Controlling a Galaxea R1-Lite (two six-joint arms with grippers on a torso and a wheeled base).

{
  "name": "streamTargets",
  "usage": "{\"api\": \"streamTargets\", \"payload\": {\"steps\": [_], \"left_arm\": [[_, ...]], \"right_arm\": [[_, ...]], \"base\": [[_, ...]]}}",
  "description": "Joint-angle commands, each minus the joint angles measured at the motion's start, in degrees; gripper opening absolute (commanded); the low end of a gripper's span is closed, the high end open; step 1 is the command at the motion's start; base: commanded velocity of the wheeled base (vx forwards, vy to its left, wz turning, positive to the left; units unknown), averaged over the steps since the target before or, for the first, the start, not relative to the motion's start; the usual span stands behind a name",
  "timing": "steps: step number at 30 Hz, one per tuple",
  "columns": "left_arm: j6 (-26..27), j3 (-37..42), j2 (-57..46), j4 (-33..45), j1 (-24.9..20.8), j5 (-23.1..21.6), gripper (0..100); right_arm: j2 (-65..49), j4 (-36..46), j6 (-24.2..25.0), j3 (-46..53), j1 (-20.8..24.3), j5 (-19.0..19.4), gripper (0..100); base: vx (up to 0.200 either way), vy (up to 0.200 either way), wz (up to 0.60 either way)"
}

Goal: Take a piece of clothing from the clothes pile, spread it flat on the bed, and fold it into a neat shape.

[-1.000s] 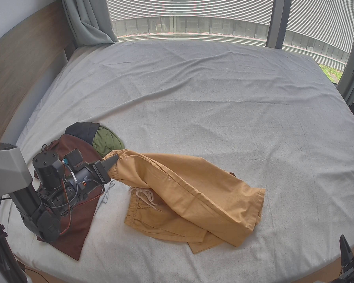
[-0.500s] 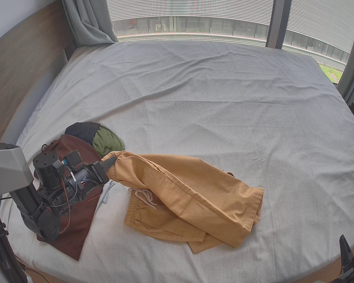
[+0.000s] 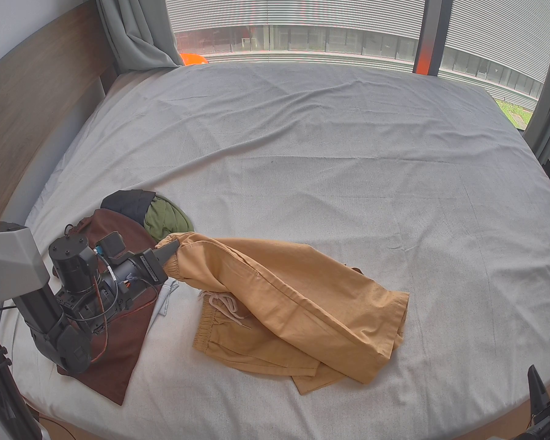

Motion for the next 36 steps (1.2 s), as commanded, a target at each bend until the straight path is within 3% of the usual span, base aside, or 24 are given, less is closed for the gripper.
{"api": "streamTargets", "payload": {"steps": [1,4,8,12,15,19,23,27,30,36], "left_arm": [[0.0,0.0,0.0,-0.2,0.1,0.0,0],[0.1,0.0,0.0,-0.2,-0.2,0.0,0],[0.1,0.0,-0.1,-0.2,-0.2,0.0,0],[0.1,-0.1,-0.5,-0.2,-0.2,0.0,0],[0.1,0.0,-0.6,-0.2,-0.2,0.0,0],[0.2,0.0,-0.8,-0.2,-0.2,0.0,0],[0.2,0.1,-1.1,-0.2,-0.3,0.1,0],[0.2,0.4,-1.4,-0.2,-0.5,0.0,0],[0.2,0.6,-2.4,-0.2,-0.8,0.0,0],[0.2,0.9,-3.8,-0.2,-1.5,0.1,0]], "right_arm": [[0.4,-7.9,0.6,-7.8,-0.1,0.4,100],[11.3,-8.3,5.4,-17.2,0.9,1.6,100],[18.9,-7.0,11.0,-15.7,6.8,2.6,100],[25.1,-7.0,11.8,-13.5,10.2,4.0,100],[29.2,-7.0,12.7,-12.6,10.3,9.1,100],[33.4,-7.0,12.8,-12.7,10.2,12.4,100],[42.2,-7.1,13.0,-12.3,10.3,19.5,100],[47.3,-7.8,12.6,-14.5,10.5,23.5,100],[51.2,-8.5,12.5,-17.0,12.0,25.4,100],[55.9,-11.9,12.7,-18.0,16.2,25.6,100]], "base": [[0.000,0.000,0.00],[0.000,0.000,0.00],[0.000,0.000,0.00],[0.000,0.000,0.00],[0.000,0.000,0.00],[0.000,0.000,0.00],[0.000,0.000,0.00],[0.000,0.000,0.00],[0.000,0.000,0.00],[0.000,0.000,0.00]]}}
